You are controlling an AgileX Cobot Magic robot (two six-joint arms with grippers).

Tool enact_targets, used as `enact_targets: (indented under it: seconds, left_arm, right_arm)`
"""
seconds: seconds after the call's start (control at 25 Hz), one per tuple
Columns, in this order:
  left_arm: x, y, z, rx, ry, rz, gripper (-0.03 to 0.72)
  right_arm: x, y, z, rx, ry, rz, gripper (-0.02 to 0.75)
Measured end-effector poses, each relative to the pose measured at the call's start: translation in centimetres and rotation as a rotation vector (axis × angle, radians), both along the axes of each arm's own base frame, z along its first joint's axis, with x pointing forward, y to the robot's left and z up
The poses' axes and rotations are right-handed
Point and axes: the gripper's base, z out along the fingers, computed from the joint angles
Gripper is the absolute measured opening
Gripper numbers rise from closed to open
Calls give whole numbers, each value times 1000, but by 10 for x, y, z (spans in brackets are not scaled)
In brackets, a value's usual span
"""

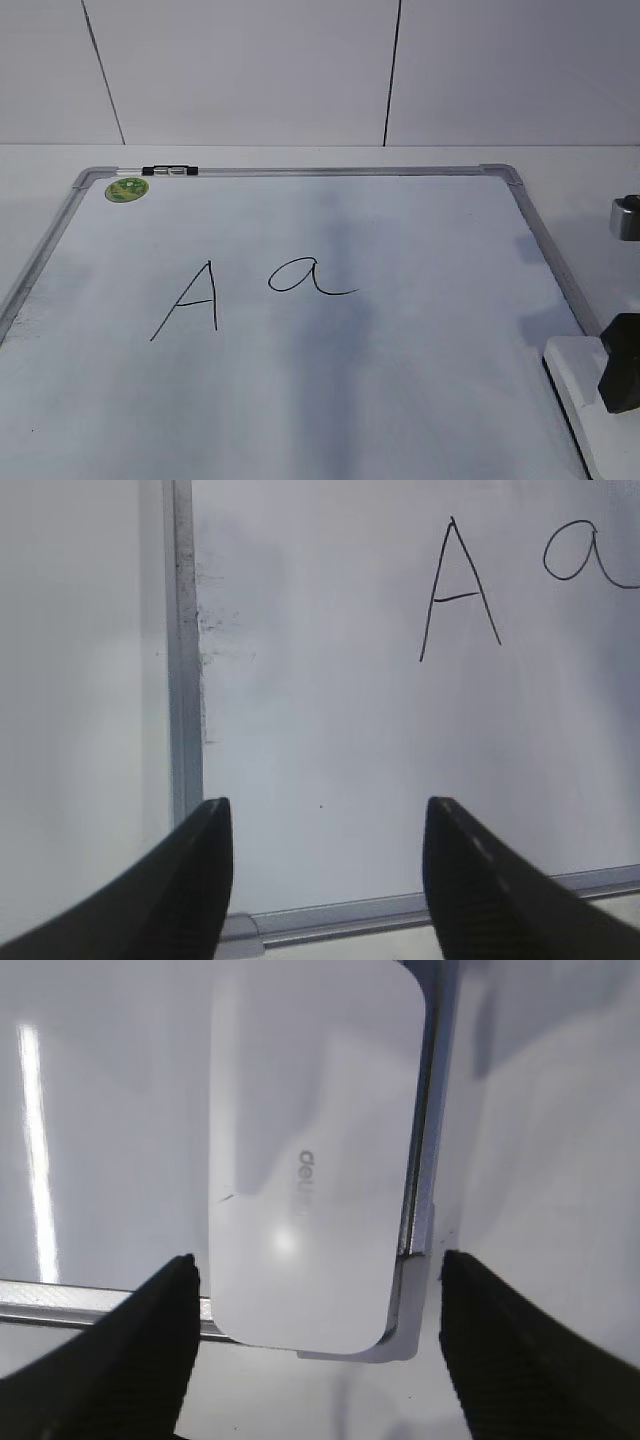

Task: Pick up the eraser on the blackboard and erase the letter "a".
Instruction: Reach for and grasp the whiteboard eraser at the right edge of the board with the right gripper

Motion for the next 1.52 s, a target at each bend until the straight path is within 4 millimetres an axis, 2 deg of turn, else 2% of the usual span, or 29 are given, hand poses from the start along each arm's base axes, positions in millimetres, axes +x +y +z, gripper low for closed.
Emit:
enact_targets:
  seconds: [0.2, 0.4, 0.56, 0.76, 1.2, 1.52]
  left_arm:
    - [31, 2, -6, 4, 51, 12, 455]
    - [47, 3, -15, 11, 66, 23, 455]
    - [52, 4, -18, 23, 60, 16, 455]
    - [55, 5, -18, 26, 35, 25, 455]
    - [57, 5, -17, 28, 22, 28, 455]
    - [57, 5, -17, 28, 22, 28, 455]
  right_arm:
    - [-1, 0, 0, 2, 12, -1, 592]
    - [1, 0, 0, 5, -8, -2, 592]
    - [3, 1, 1, 11, -36, -5, 601]
    - [4, 6, 1, 67, -39, -33, 662]
    - [5, 5, 0, 66, -44, -51, 665]
    - [11, 5, -16, 32, 37, -62, 664]
